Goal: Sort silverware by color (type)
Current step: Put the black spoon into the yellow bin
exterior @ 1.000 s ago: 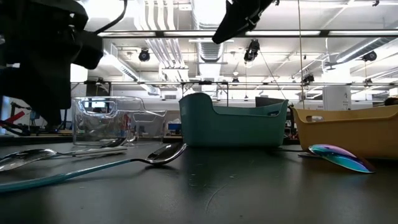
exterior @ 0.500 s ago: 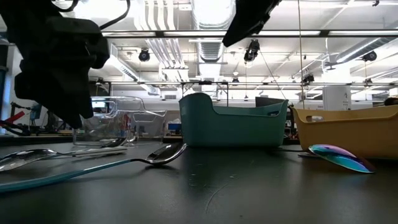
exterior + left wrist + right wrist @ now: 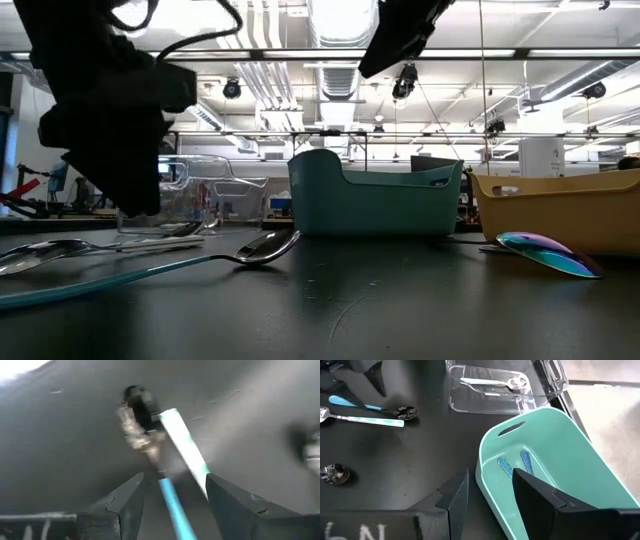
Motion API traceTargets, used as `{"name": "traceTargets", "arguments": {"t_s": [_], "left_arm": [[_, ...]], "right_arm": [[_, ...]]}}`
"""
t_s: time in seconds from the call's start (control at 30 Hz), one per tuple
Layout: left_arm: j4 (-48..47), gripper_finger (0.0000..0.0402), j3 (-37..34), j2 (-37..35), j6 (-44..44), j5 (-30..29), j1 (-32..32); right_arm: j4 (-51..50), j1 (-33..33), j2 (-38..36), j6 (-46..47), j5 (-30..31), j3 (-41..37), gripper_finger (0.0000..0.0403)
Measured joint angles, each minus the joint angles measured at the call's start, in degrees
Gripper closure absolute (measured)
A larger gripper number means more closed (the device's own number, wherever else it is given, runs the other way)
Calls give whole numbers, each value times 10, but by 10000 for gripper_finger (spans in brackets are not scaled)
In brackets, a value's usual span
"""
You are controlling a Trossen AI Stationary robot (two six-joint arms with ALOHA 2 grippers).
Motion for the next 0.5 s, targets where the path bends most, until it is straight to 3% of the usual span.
{"name": "traceTargets", "arguments": {"t_s": [0.17,0.5], "left_arm": [[-85,210,42,40,0,-3,0],[-50,210,37,46,-15,-9,0]], "right_arm": [[-7,6,0,2,-1,0,257],[-6,6,0,2,0,-4,257]]}}
